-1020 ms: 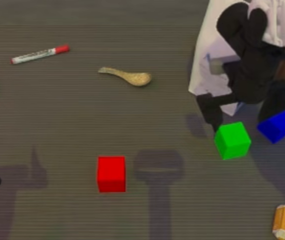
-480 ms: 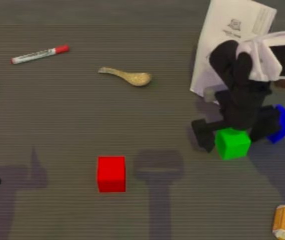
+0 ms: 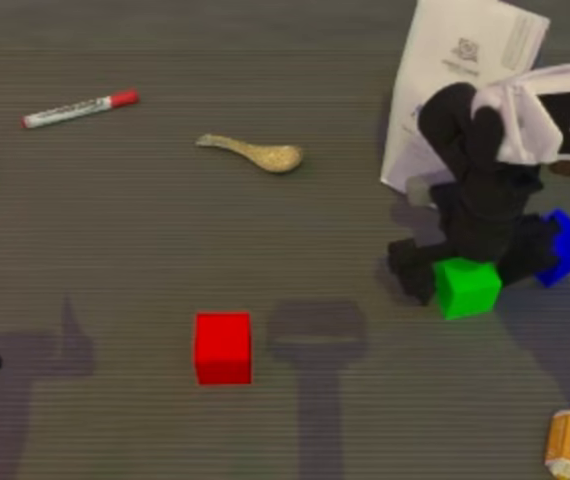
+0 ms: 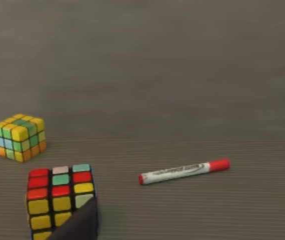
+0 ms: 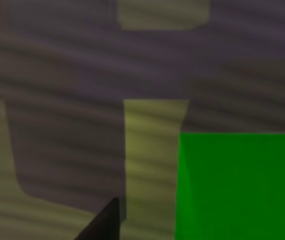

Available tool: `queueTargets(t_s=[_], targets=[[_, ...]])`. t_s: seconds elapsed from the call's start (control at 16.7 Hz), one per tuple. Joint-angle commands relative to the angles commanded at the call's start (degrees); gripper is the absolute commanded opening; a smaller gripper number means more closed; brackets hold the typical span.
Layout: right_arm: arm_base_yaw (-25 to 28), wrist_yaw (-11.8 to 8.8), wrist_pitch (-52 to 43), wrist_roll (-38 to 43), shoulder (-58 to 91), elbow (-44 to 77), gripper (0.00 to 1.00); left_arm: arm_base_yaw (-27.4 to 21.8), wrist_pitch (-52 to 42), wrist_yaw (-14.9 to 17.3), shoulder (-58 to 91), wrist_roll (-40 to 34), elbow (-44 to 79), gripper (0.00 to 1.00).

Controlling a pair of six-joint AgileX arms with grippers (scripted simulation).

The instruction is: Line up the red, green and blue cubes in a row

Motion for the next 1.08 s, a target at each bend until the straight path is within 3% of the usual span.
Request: queueTargets(t_s=[0.54,1.08], targets=[[0.0,0.0,0.0,0.0,0.0,0.0,0.02,0.0,0.0,0.0,0.0,0.0,0.0,1.0],[-0.2,0.0,0.0,0.1,-0.1,0.0,0.0,0.0,0.0,0.0,0.0,0.0,0.0,1.0]])
